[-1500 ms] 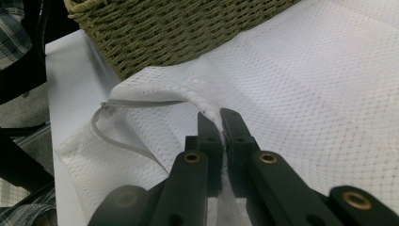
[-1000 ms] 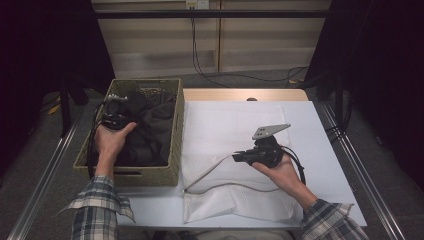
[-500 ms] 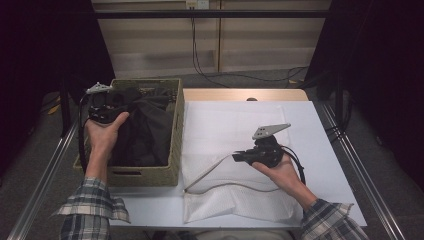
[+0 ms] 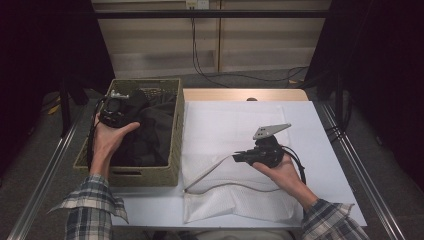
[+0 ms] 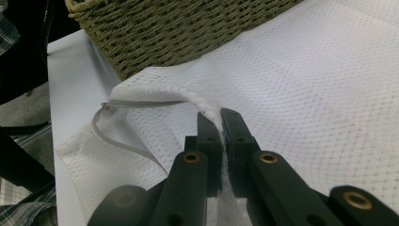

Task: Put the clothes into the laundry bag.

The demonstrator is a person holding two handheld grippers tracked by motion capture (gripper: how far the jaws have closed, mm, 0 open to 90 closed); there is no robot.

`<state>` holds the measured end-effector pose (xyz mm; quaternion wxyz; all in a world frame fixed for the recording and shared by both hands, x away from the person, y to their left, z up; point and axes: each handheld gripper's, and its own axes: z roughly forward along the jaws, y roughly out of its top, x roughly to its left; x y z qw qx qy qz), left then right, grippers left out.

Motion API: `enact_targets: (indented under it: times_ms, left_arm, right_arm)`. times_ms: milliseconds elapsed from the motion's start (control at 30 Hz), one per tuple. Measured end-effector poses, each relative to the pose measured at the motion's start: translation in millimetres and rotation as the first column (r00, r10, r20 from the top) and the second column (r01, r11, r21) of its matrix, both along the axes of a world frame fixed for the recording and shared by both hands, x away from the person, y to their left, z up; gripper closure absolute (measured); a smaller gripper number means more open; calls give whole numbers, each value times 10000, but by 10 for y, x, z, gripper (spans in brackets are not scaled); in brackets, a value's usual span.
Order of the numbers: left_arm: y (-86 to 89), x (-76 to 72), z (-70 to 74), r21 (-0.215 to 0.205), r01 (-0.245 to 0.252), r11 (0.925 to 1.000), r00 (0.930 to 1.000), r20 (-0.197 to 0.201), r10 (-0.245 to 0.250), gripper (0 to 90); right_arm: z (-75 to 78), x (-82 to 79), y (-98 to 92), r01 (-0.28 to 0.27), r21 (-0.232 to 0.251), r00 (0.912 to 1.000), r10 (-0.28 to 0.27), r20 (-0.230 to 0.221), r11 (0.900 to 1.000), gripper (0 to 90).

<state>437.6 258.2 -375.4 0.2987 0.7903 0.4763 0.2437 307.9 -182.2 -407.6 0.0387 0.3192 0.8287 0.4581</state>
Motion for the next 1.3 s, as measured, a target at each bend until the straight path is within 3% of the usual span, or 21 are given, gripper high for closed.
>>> enact_targets:
  times_ms: [67, 100, 300, 333, 467, 567, 600, 633, 667, 700, 733, 800, 900, 933, 1000, 1100, 1133, 1167, 1233, 1267, 1300]
  left_arm:
    - [20, 28, -41, 538, -207, 9983, 9997, 160, 199, 117]
    - [43, 69, -99, 402, -334, 9986, 9994, 11, 333, 63]
    - [145, 218, -367, -236, -186, 9995, 9830, -1832, 140, 1]
    - [146, 224, -394, -480, -189, 9987, 9768, -2138, 83, 0]
    - [68, 224, -475, -529, 775, 9956, 9394, -3307, -907, 0]
    - [6, 199, -495, -830, 1665, 9825, 9079, -3758, -1856, 0]
    - [-8, 189, -498, -753, 1796, 9809, 9050, -3783, -1947, 0]
    - [-19, 184, -505, -683, 1744, 9823, 9096, -3708, -1872, 0]
    - [-46, 172, -524, -777, 1422, 9868, 9216, -3534, -1606, 0]
    - [-55, 170, -538, -677, 1383, 9881, 9220, -3555, -1535, 0]
    - [-44, 182, -541, -281, 1727, 9846, 9147, -3662, -1709, 0]
    - [-62, 182, -590, -51, 1559, 9878, 9163, -3727, -1466, 0]
    - [-38, 211, -634, 319, 1980, 9797, 9120, -3722, -1722, 14]
    - [-63, 195, -657, 255, 1758, 9841, 9169, -3682, -1543, 17]
    - [-103, 187, -680, 486, 1843, 9817, 9153, -3724, -1534, 4]
    - [-152, 189, -680, 575, 1711, 9836, 9099, -3920, -1354, 0]
    - [-153, 207, -669, 595, 1607, 9852, 9039, -4098, -1227, 0]
    - [-167, 216, -651, 846, 1574, 9839, 8955, -4323, -1061, 12]
    - [-174, 226, -640, 1119, 1569, 9813, 8960, -4339, -938, 103]
    - [-165, 228, -630, 1219, 1521, 9808, 9011, -4249, -870, 163]
    - [-169, 224, -621, 1289, 1540, 9796, 8978, -4322, -843, 209]
  right_arm:
    - [1, 2, -4, -5, 27, 10000, 5, -2, 10000, 873]
    - [1, 3, -7, -2, 25, 10000, 2, -28, 10000, 873]
    - [-3, -5, -7, 14, 2, 10000, -14, -23, 10000, 873]
    - [-6, -4, -7, 10, -18, 10000, -10, -46, 10000, 872]
    - [-21, 5, -13, 0, -34, 10000, -1, -86, 10000, 870]
    - [-21, 5, -20, 26, 5, 10000, -26, -78, 10000, 867]
    - [-19, 6, -21, 25, 3, 10000, -25, -58, 10000, 868]
    - [-16, 6, -20, 28, -19, 10000, -28, -35, 10000, 868]
    - [-16, 7, -19, 48, 6, 10000, -48, -52, 10000, 867]
    - [-18, 6, -16, 24, -11, 10000, -24, -35, 10000, 866]
    - [-18, 3, -12, -6, -13, 10000, 6, -37, 10000, 865]
    - [-18, 2, -4, -4, -10, 10000, 4, -33, 10000, 864]
    - [-15, -3, -3, -16, -59, 10000, 16, -32, 10000, 859]
    - [-16, -3, -4, 1, -31, 10000, -1, -43, 10000, 860]
    - [-20, 1, -5, 10, -28, 10000, -10, -38, 10000, 861]
    - [-28, 11, -8, 37, -95, 10000, -38, -70, 9999, 862]
    - [-35, 15, -7, 36, -24, 10000, -36, -85, 10000, 863]
    - [-37, 18, -5, 32, -98, 10000, -33, -74, 9999, 863]
    - [-38, 20, 2, 13, -88, 10000, -14, -58, 10000, 863]
    - [-32, 14, 9, 23, -84, 10000, -24, -72, 10000, 862]
    - [-30, 8, 15, 5, -82, 10000, -5, -60, 10000, 862]
